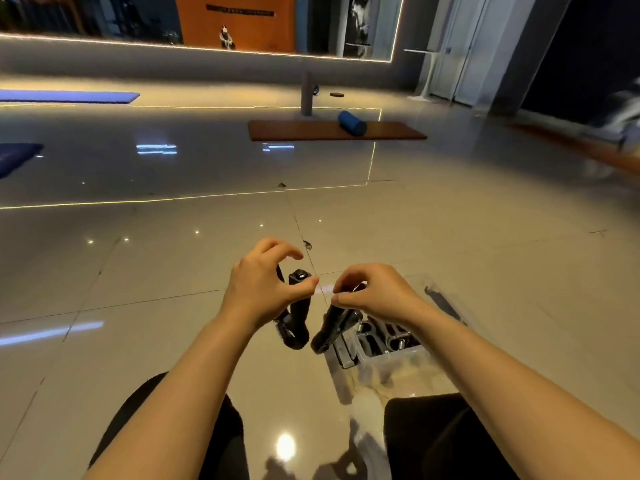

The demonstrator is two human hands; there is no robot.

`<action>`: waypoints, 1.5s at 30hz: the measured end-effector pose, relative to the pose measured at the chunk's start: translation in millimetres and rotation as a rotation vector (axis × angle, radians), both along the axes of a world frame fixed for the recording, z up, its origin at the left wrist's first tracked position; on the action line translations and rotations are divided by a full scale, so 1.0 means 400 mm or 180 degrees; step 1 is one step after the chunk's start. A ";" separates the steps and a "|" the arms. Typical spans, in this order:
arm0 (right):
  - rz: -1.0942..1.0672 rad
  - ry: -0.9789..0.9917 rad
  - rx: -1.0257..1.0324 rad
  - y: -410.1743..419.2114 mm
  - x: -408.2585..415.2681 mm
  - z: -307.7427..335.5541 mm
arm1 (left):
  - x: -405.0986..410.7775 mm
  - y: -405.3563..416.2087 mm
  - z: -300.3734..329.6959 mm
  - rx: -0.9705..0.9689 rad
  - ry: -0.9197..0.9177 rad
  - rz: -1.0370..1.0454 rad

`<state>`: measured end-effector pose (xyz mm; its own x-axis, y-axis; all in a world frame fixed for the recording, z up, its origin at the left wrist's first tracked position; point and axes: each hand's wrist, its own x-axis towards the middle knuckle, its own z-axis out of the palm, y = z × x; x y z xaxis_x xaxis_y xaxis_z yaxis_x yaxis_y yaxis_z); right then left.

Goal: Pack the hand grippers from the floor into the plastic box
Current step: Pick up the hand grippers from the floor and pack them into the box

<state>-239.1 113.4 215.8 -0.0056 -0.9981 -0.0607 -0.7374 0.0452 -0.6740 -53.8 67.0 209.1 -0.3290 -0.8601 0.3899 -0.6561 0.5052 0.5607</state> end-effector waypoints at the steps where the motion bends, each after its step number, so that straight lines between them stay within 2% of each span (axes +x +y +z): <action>1: -0.0072 0.0076 -0.0023 0.016 -0.028 0.013 | -0.023 -0.003 -0.007 0.0062 -0.0058 -0.0118; 4: -0.0330 0.0202 -0.0073 0.068 -0.133 0.031 | -0.096 -0.003 -0.025 0.0066 -0.0342 -0.0508; 7: -0.1008 -0.0063 -0.0193 0.128 -0.250 -0.020 | -0.185 -0.004 -0.031 -0.0055 -0.0828 -0.0891; 9: -0.1390 -0.0143 -0.0151 0.164 -0.315 -0.063 | -0.249 0.000 -0.032 -0.0084 -0.0924 -0.1037; 11: -0.1487 0.0148 -0.0047 0.181 -0.373 -0.089 | -0.311 0.005 -0.037 -0.0070 -0.0955 -0.1130; 14: -0.1137 0.0679 0.0284 0.182 -0.433 -0.084 | -0.393 0.008 -0.055 0.0004 -0.1016 -0.1220; 18: -0.0468 0.0897 0.0626 0.131 -0.444 -0.078 | -0.446 -0.008 -0.078 0.0088 -0.1145 -0.1302; 27: 0.0433 0.1037 0.0468 0.025 -0.420 -0.085 | -0.442 0.015 -0.072 0.0083 -0.1482 -0.1069; 38: 0.1225 0.1268 0.0453 0.057 -0.487 -0.074 | -0.444 0.155 -0.075 0.0342 -0.1105 0.0018; 45: 0.1445 0.1160 0.0247 0.042 -0.583 -0.061 | -0.495 0.221 -0.081 0.0679 -0.0738 0.0629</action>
